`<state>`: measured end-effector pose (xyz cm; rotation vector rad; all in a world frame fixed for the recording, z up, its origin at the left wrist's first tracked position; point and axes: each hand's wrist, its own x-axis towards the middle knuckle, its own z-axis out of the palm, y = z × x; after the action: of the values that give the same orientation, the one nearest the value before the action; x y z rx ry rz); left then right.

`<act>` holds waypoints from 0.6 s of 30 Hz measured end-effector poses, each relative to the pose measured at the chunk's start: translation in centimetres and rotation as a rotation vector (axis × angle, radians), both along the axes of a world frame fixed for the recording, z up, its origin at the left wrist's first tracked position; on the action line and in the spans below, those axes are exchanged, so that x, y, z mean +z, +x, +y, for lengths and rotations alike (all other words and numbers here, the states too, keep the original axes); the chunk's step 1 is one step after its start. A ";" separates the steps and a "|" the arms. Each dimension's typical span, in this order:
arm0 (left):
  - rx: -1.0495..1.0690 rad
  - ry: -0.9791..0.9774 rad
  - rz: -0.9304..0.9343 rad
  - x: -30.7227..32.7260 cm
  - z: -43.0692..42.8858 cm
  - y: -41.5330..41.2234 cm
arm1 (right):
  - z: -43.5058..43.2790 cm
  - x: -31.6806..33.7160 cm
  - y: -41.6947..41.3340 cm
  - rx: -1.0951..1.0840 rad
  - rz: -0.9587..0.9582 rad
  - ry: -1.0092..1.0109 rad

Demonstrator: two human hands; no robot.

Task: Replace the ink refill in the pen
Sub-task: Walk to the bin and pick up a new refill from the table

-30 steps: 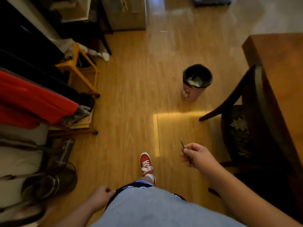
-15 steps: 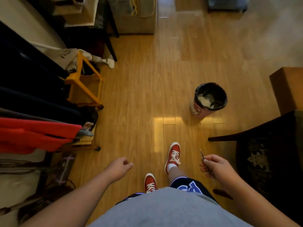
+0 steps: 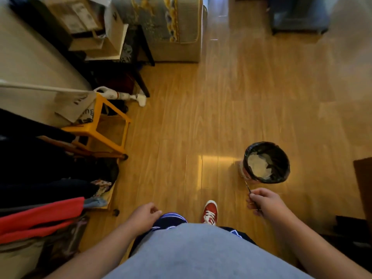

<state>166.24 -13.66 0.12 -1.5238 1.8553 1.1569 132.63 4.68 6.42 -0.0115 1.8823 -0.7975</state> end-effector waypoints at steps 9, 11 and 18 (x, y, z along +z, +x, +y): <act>0.150 0.067 -0.170 -2.4 -9.4 -1.6 | -17.0 1.2 -7.4 0.076 0.009 -0.080; 0.137 0.081 -0.190 -3.3 -13.1 -3.1 | -20.5 0.6 -9.1 0.057 -0.001 -0.074; 0.038 0.039 -0.139 -2.0 -28.9 -13.9 | -27.4 -0.3 -15.9 -0.065 0.022 0.018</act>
<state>152.37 -42.58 -1.91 -1.5825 1.7100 1.0689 116.70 -22.73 6.16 0.0522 1.9192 -0.8270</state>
